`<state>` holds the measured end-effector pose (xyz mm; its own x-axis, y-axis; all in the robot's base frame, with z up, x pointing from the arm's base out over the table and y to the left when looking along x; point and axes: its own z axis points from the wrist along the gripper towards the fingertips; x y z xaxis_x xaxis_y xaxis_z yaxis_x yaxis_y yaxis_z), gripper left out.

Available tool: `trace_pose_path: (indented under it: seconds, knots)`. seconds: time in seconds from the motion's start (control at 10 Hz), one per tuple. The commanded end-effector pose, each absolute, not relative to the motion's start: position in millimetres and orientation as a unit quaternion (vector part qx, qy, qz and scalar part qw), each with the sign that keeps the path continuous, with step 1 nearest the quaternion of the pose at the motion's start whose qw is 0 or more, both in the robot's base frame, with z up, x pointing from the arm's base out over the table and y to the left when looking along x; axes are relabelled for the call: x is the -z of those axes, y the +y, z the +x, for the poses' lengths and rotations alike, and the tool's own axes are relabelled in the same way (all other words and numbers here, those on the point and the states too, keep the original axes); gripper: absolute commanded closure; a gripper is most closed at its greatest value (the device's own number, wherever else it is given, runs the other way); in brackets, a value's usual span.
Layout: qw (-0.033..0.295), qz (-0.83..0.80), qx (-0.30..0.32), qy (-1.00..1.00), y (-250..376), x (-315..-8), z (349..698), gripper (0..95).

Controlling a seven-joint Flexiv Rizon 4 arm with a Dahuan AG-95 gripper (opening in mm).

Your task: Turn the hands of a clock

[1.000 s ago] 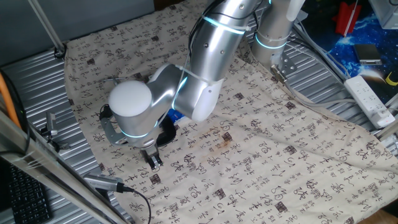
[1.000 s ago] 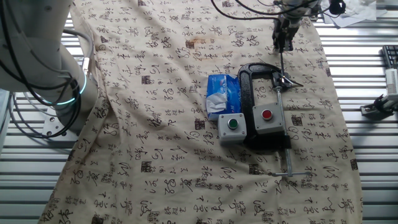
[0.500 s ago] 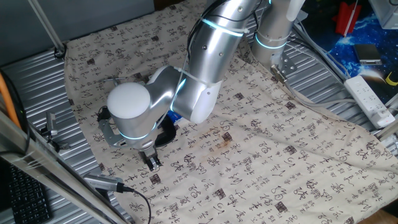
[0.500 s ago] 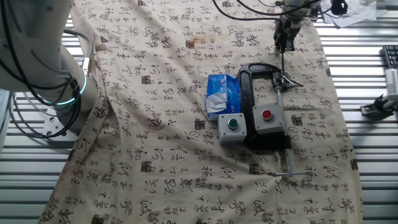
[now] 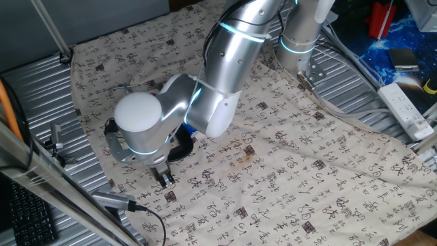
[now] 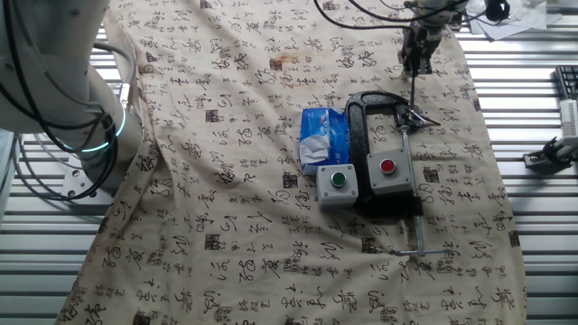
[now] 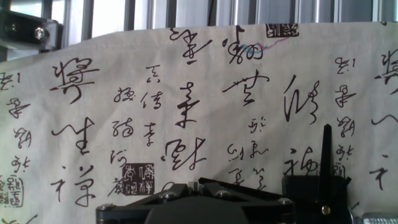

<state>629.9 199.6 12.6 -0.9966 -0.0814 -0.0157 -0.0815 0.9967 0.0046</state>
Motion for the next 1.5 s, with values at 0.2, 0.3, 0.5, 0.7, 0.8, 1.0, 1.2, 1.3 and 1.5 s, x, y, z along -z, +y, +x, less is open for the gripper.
trace_pose_path:
  seconds: [0.2, 0.3, 0.5, 0.7, 0.8, 1.0, 1.2, 1.3, 1.5]
  knots:
    - [0.006, -0.045, -0.003, 0.999, 197, -16, 635, 95.0]
    - [0.006, -0.05, -0.002, 0.999, 196, -17, 638, 95.0]
    - [0.008, -0.054, -0.001, 0.999, 194, -16, 642, 95.0]
    - [0.009, -0.056, -0.001, 0.998, 193, -15, 643, 95.0]
    - [0.009, -0.061, 0.001, 0.998, 192, -14, 646, 95.0]
    - [0.009, -0.065, 0.002, 0.998, 190, -13, 649, 95.0]
    - [0.009, -0.071, 0.004, 0.997, 187, -14, 653, 95.0]
    - [0.008, -0.075, 0.005, 0.997, 186, -15, 656, 95.0]
    - [0.008, -0.084, 0.007, 0.996, 181, -16, 662, 95.0]
